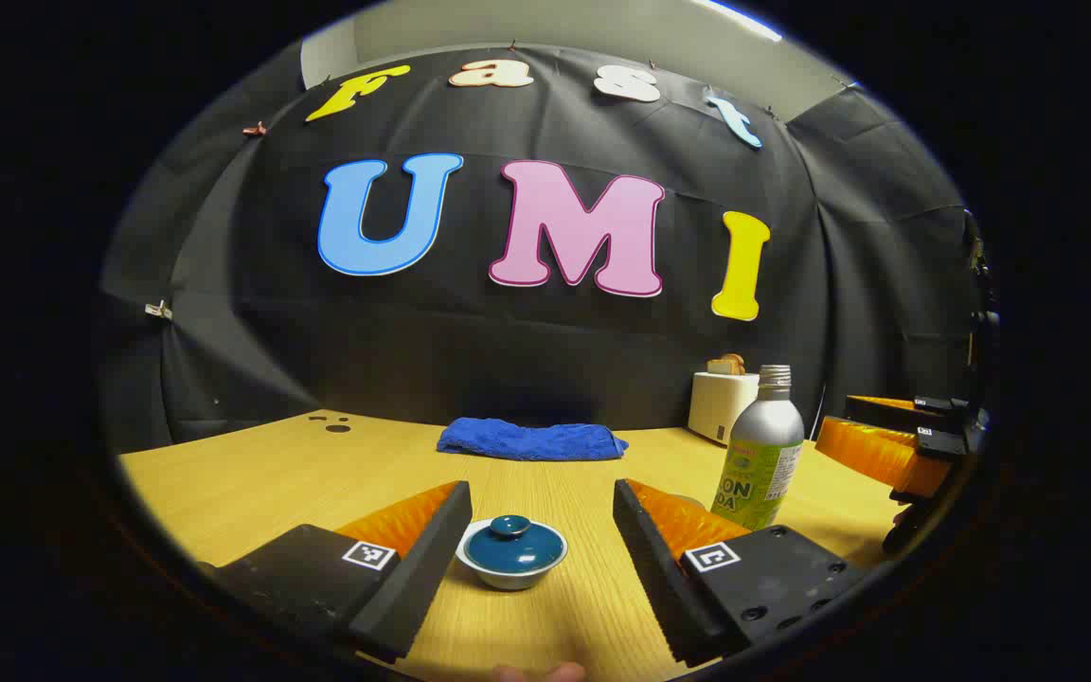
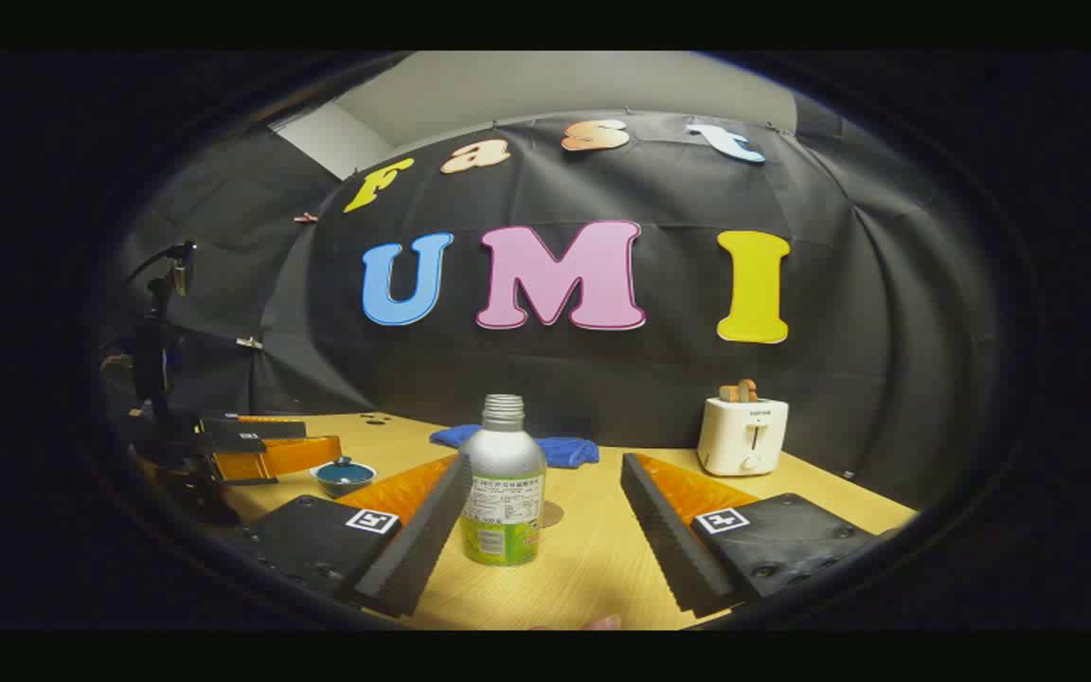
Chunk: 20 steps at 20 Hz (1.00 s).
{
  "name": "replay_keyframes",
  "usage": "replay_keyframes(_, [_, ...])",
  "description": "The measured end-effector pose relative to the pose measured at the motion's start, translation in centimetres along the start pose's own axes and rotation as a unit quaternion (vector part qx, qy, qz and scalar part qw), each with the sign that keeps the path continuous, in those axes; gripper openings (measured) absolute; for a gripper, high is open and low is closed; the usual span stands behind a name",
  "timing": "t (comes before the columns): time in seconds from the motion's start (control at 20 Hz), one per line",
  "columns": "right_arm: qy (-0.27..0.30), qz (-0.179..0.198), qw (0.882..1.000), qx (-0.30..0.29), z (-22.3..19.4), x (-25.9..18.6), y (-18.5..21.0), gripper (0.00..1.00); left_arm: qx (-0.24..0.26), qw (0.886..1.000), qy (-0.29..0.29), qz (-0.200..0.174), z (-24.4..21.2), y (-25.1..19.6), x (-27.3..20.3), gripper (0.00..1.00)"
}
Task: Open the teacup lid with one hand, grasp the water bottle and pour water into the teacup with the other hand; after pouring, place the water bottle on the coaster and then close the teacup lid.
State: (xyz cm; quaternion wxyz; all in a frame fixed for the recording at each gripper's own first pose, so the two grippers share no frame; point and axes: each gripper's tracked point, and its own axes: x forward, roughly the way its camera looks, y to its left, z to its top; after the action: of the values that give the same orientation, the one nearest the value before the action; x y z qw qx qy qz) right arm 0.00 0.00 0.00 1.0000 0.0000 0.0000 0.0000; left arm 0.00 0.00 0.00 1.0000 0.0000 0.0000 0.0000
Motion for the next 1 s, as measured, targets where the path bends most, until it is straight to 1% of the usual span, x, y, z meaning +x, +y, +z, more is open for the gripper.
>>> replay_keyframes(0.2, [0.0,0.001,1.0,0.002,-0.2,0.0,0.0,0.98,-0.001,1.0,0.003,0.005,-0.2,0.4,0.7,0.95])
replay_keyframes(0.45, [-0.002,-0.005,1.0,-0.014,-0.2,-0.1,-0.3,0.98,-0.002,1.0,0.007,0.012,-0.6,0.8,1.0,0.95])
replay_keyframes(0.6, [-0.001,0.0,1.0,-0.012,-0.3,0.1,0.0,0.99,-0.003,1.0,0.01,0.014,-0.7,0.8,1.2,0.95])
replay_keyframes(0.65, [-0.002,0.0,1.0,-0.012,-0.3,0.1,0.0,0.96,-0.003,1.0,0.01,0.015,-0.9,0.9,1.3,0.95])
replay_keyframes(0.75, [-0.001,-0.002,1.0,-0.013,-0.5,0.3,-0.2,0.99,-0.001,1.0,0.013,0.015,-1.1,1.0,1.6,0.95])
replay_keyframes(1.0, [0.003,-0.005,1.0,-0.007,-1.0,0.3,-0.5,0.98,0.008,0.999,0.028,0.028,-1.8,2.0,3.0,0.95])
